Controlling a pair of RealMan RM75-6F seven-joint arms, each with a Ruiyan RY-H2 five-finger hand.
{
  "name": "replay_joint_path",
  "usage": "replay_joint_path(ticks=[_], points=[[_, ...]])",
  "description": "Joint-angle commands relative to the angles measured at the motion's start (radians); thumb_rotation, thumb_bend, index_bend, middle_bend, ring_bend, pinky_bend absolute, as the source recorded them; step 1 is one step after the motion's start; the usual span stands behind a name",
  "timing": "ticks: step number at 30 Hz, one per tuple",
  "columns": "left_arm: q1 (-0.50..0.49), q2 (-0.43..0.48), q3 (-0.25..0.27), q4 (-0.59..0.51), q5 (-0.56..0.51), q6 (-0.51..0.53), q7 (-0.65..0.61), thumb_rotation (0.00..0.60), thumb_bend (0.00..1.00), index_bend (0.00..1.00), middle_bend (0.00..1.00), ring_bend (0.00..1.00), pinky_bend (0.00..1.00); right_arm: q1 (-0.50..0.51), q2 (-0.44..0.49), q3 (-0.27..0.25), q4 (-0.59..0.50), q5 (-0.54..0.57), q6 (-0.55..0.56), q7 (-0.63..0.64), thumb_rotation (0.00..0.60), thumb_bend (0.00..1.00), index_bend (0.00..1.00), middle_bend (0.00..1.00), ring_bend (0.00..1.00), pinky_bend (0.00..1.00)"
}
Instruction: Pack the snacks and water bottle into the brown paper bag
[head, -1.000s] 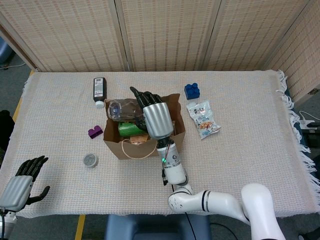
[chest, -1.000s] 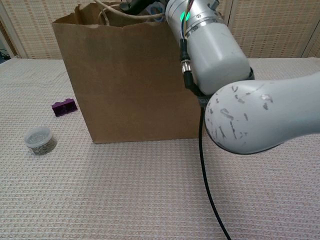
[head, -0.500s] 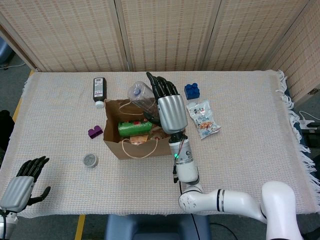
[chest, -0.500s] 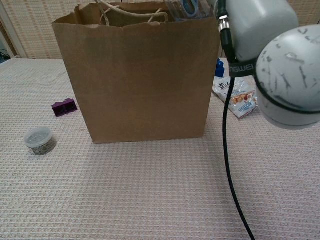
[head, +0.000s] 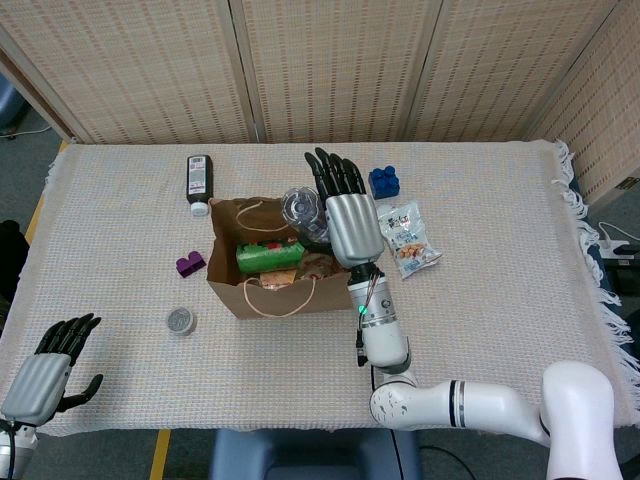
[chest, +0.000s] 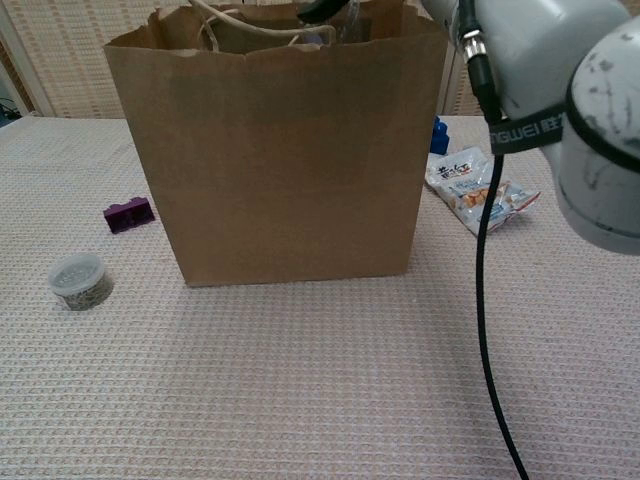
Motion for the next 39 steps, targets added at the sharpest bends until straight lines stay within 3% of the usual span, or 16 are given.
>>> replay_joint_path(ticks=[1, 5, 10, 17, 26, 34, 39], points=[[0.000, 0.000, 0.000, 0.000, 0.001, 0.000, -0.002, 0.600, 0.37, 0.00, 0.00, 0.00, 0.04, 0.002, 0.002, 0.008, -0.024, 0.035, -0.014, 0.015, 0.600, 0.00, 0.00, 0.00, 0.00, 0.07], [0.001, 0.002, -0.001, 0.000, 0.002, 0.003, -0.005, 0.600, 0.37, 0.00, 0.00, 0.00, 0.04, 0.002, 0.008, 0.040, -0.092, 0.141, -0.041, 0.039, 0.600, 0.00, 0.00, 0.00, 0.00, 0.05], [0.001, 0.002, 0.000, -0.001, 0.003, 0.005, -0.006, 0.600, 0.37, 0.00, 0.00, 0.00, 0.04, 0.004, 0.010, 0.060, -0.120, 0.170, -0.045, 0.064, 0.600, 0.00, 0.00, 0.00, 0.00, 0.05], [0.001, 0.001, 0.001, -0.002, 0.005, 0.004, 0.000, 0.600, 0.37, 0.00, 0.00, 0.00, 0.04, 0.015, -0.005, 0.078, -0.109, -0.001, 0.027, 0.207, 0.600, 0.00, 0.00, 0.00, 0.00, 0.05], [0.001, -0.003, 0.004, -0.004, 0.008, 0.003, 0.011, 0.600, 0.37, 0.00, 0.00, 0.00, 0.04, -0.011, 0.037, 0.099, -0.148, -0.050, 0.058, 0.296, 0.600, 0.00, 0.00, 0.00, 0.00, 0.05], [0.003, -0.003, 0.008, -0.007, 0.015, 0.005, 0.017, 0.600, 0.37, 0.00, 0.00, 0.00, 0.04, -0.114, 0.190, 0.028, -0.255, -0.014, 0.055, 0.206, 0.600, 0.00, 0.00, 0.00, 0.00, 0.05], [0.002, -0.006, 0.012, -0.010, 0.022, 0.004, 0.029, 0.600, 0.37, 0.00, 0.00, 0.00, 0.04, -0.192, 0.301, -0.027, -0.254, 0.022, 0.086, 0.108, 0.600, 0.00, 0.00, 0.00, 0.00, 0.05]])
